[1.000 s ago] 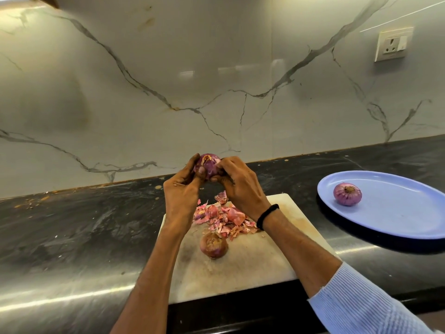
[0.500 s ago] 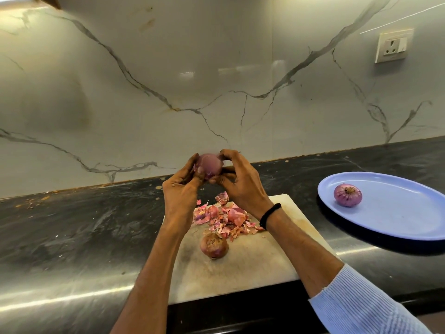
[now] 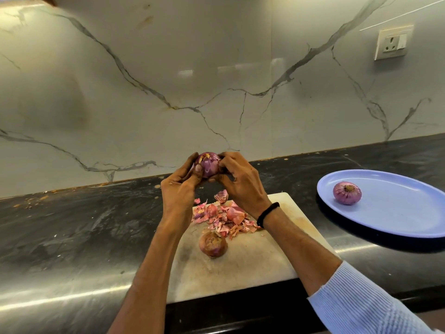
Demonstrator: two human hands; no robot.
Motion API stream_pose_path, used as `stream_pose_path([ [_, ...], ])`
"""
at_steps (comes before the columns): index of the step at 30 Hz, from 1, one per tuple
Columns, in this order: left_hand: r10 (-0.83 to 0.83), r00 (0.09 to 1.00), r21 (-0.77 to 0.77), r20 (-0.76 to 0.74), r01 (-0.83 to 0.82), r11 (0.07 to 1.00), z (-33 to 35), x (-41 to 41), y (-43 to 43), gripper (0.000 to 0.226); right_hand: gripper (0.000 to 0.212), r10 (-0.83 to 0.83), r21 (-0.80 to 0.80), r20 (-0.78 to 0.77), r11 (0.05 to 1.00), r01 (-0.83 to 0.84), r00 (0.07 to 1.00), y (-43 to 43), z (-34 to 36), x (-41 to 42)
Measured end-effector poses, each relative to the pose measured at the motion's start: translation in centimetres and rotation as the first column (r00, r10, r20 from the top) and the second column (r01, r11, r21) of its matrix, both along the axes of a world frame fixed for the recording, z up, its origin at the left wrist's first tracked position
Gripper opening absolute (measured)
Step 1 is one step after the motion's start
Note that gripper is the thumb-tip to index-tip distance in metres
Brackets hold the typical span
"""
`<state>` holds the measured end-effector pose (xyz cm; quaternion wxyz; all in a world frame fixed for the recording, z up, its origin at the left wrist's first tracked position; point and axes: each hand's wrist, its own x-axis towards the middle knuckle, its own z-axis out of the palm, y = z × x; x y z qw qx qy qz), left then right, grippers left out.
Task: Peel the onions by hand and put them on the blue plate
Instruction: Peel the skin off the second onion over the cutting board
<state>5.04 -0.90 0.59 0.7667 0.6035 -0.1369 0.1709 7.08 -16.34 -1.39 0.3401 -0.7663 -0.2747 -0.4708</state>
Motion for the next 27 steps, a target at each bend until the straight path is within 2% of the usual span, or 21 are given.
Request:
stream_pose_path([
  [3,-0.013,1.0,-0.039,-0.02,0.013,0.999,-0.06,0.21,0.12,0.038,0.025,0.012,0.042,-0.02,0.999,-0.011,1.0,0.12,0.13,-0.08],
  [8,-0.014,0.999,-0.042,-0.035,0.012,0.999,-0.11,0.32,0.1,0.041,0.045,0.089,0.117,-0.109,0.99,-0.076,0.99,0.28,0.41,-0.47],
  [13,-0.021,0.999,-0.059,-0.048,0.018,0.998,-0.05,0.22,0.05,0.042,0.032,0.029,0.068,-0.064,0.997,-0.025,0.998,0.14,0.34,-0.58],
  [17,-0.056,0.995,-0.142,-0.078,0.044,0.989,0.2,0.01,-0.05,0.039,0.021,-0.012,0.037,-0.037,0.999,0.013,0.999,0.16,0.21,-0.27],
  [22,-0.073,0.992,-0.217,-0.099,0.05,0.975,0.41,0.01,0.25,0.036,0.03,0.086,0.212,-0.083,0.975,-0.067,0.993,0.28,0.75,-0.66],
  [24,-0.088,0.991,-0.212,-0.103,0.065,0.975,0.47,-0.14,0.25,0.041,0.032,0.079,0.236,-0.076,0.97,-0.059,0.994,0.26,0.94,-0.72],
  [27,-0.147,0.981,-0.198,-0.124,0.121,0.973,0.63,-0.35,0.15,0.051,0.023,0.02,0.237,-0.033,0.971,-0.012,0.999,0.25,0.77,-0.6],
])
